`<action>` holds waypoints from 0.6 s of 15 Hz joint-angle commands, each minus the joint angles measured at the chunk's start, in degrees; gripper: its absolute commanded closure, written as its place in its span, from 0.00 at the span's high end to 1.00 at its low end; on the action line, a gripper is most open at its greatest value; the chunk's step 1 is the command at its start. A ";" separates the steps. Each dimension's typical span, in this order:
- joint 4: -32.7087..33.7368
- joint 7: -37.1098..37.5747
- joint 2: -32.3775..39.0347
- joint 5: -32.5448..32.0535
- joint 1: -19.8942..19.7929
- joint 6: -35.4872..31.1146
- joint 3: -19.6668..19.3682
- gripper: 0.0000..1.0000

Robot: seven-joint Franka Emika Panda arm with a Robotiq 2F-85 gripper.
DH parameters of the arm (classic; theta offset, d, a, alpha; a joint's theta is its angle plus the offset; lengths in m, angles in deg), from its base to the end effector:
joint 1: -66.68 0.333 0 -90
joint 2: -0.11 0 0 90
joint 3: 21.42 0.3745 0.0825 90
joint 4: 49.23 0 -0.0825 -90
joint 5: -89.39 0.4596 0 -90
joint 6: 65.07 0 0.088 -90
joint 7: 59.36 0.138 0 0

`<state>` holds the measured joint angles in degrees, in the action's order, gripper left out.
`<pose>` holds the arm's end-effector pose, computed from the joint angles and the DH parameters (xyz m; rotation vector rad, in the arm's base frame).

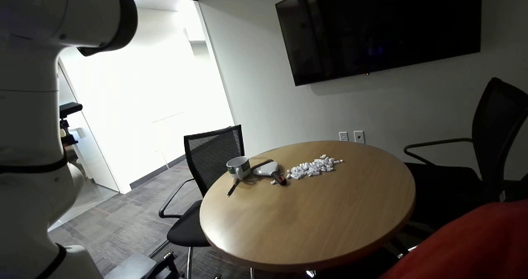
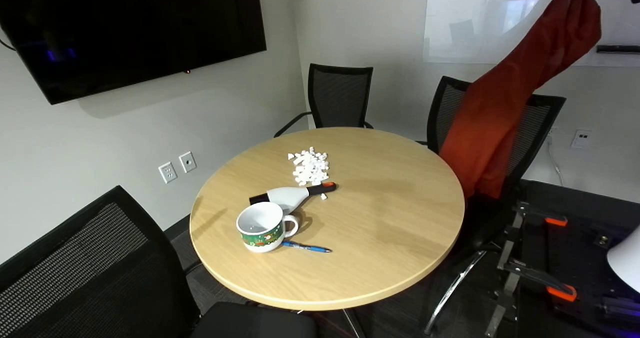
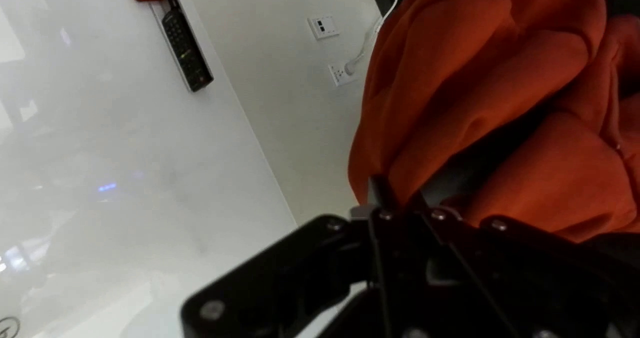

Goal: Take the cloth and put it on the back rest

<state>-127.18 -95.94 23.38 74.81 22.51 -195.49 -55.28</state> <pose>0.2488 -0.7819 0.6080 2.3483 -0.6106 -0.0817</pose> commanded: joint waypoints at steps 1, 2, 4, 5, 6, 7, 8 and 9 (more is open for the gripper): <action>4.33 2.06 3.52 -1.05 -3.90 4.04 3.72 0.32; 4.92 2.56 3.99 -1.29 -4.70 4.80 4.64 0.38; 6.17 2.62 4.76 -1.49 -6.21 5.87 6.53 0.53; 6.79 2.59 4.99 -1.52 -6.75 6.34 7.28 0.62; 7.56 2.54 5.26 -1.52 -7.25 6.94 7.95 0.68; 7.94 2.16 5.05 -1.41 -7.66 7.56 8.71 0.77; 8.12 1.52 4.60 -1.17 -7.92 8.16 9.50 0.84; 7.78 0.14 3.55 -0.60 -8.15 8.68 10.65 0.90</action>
<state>-121.74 -94.64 27.84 74.35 15.90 -190.41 -47.74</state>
